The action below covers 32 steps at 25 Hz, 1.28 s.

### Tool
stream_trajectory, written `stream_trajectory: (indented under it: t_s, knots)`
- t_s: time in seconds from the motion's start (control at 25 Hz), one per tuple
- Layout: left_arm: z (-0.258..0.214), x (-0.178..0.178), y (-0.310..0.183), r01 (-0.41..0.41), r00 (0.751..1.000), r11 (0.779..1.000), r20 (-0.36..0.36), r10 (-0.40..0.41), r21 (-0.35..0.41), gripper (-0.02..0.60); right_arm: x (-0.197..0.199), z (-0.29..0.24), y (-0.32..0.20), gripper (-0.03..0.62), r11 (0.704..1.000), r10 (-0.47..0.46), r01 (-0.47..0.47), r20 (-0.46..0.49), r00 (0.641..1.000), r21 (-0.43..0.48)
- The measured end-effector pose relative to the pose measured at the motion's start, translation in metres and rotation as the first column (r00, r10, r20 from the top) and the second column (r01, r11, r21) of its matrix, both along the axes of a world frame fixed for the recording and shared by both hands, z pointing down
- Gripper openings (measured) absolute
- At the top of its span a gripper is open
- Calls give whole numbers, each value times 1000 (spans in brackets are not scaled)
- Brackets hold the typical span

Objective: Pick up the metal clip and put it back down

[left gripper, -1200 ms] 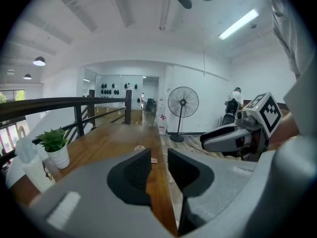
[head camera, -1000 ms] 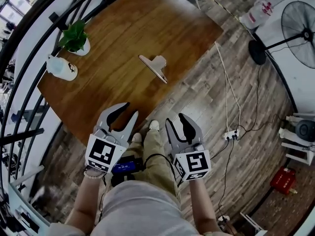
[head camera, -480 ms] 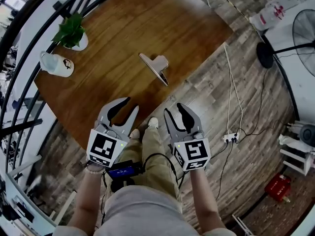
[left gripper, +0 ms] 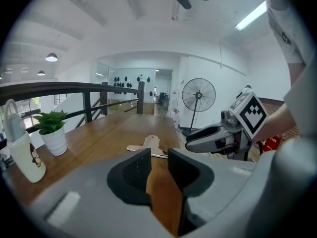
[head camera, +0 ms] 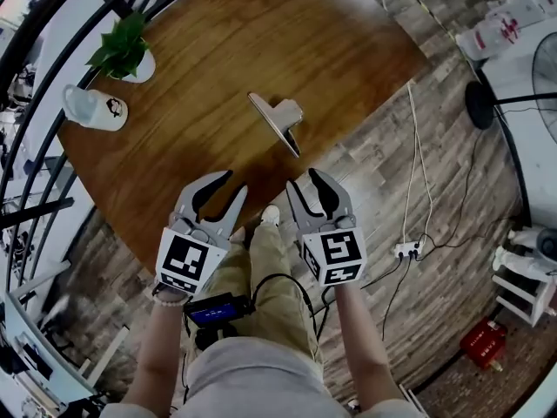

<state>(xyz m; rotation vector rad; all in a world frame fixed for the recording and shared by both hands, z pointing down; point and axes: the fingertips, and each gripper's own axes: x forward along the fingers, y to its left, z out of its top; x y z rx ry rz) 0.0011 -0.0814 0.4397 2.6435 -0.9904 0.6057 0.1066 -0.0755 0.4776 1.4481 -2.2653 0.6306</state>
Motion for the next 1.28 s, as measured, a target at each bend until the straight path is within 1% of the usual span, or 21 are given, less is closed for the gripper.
stream_trajectory:
  t_s: [0.32, 0.56, 0.96, 1.16, 1.28]
  knots:
    - [20, -1, -10, 48, 999, 999, 21, -47, -24, 97, 4, 30, -23, 183, 999, -32, 30, -31, 999, -45]
    - [29, -3, -13, 65, 997, 997, 39, -63, -45, 97, 6, 49, -41, 178, 996, -41, 37, -45, 998, -87]
    - [32, -7, -24, 112, 994, 992, 27, -110, -55, 97, 3, 71, -64, 169, 988, -86, 74, -91, 992, -133]
    - [36, -8, -28, 117, 993, 991, 27, -116, -59, 97, -3, 77, -70, 169, 983, -119, 102, -105, 987, -154]
    - [35, -6, -30, 118, 993, 991, 21, -117, -56, 97, -5, 80, -72, 158, 980, -131, 111, -119, 984, -164]
